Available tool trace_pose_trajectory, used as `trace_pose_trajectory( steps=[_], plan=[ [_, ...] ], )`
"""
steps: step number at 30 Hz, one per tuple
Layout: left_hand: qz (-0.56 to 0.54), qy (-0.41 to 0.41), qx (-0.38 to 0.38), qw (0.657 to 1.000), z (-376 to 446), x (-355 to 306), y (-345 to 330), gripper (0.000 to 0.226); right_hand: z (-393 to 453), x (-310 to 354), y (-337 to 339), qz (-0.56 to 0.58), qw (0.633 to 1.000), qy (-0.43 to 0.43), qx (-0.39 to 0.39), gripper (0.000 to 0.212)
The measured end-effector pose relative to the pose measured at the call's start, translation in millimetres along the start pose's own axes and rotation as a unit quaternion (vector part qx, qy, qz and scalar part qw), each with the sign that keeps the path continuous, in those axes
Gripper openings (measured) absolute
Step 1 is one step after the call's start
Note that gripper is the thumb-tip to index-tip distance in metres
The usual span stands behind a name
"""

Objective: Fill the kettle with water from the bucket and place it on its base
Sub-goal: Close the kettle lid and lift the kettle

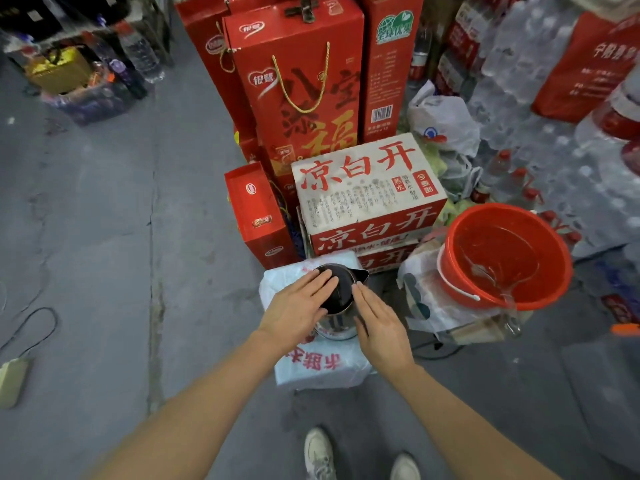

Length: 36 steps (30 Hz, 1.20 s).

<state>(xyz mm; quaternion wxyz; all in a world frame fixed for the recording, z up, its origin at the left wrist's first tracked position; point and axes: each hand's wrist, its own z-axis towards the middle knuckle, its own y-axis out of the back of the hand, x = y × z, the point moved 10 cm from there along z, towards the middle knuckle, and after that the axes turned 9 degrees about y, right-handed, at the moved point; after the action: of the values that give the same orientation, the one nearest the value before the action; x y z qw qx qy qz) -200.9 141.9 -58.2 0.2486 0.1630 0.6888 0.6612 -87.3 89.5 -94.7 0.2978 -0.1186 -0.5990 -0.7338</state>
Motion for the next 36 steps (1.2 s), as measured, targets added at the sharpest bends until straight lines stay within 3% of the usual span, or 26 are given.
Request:
trace_pose_trajectory(
  steps=[3, 5, 7, 11, 13, 15, 17, 22, 27, 32, 36],
  plan=[
    [0.010, -0.014, 0.018, 1.000, 10, -3, 8, 0.069, -4, -2, -8, 0.020, 0.999, -0.027, 0.003, 0.062],
    [-0.070, 0.026, 0.077, 0.994, 14, 10, 2, 0.061, -6, -4, -11, 0.029, 0.999, -0.046, 0.002, 0.061],
    [-0.178, 0.095, 0.073, 0.977, 10, 30, -1, 0.057, -8, -5, -12, 0.029, 0.998, -0.058, 0.004, 0.064],
    [-0.324, 0.279, 0.049, 0.903, -37, 77, -42, 0.065, -17, -8, -13, 0.033, 0.997, -0.072, 0.001, 0.067],
    [-0.380, 0.316, 0.043, 0.868, -55, 88, -63, 0.051, -19, -7, -16, 0.044, 0.995, -0.089, -0.006, 0.067],
    [-0.436, 0.325, 0.033, 0.839, -58, 95, -72, 0.047, -22, -10, -20, 0.071, 0.988, -0.132, -0.023, 0.070],
    [-0.480, 0.320, 0.034, 0.816, -56, 99, -77, 0.056, -25, -17, -26, 0.125, 0.973, -0.188, -0.036, 0.074],
    [-0.547, 0.284, 0.023, 0.787, -52, 102, -80, 0.067, -37, -40, -51, 0.211, 0.940, -0.255, -0.080, 0.082],
    [-0.593, 0.278, -0.001, 0.756, -52, 95, -78, 0.065, -37, -44, -67, 0.252, 0.930, -0.255, -0.078, 0.111],
    [-0.649, 0.292, -0.049, 0.701, -54, 80, -75, 0.059, -32, -47, -61, 0.275, 0.926, -0.236, -0.107, 0.111],
    [-0.642, 0.279, -0.085, 0.710, -48, 74, -63, 0.054, -30, -46, -55, 0.305, 0.917, -0.220, -0.132, 0.105]
  ],
)
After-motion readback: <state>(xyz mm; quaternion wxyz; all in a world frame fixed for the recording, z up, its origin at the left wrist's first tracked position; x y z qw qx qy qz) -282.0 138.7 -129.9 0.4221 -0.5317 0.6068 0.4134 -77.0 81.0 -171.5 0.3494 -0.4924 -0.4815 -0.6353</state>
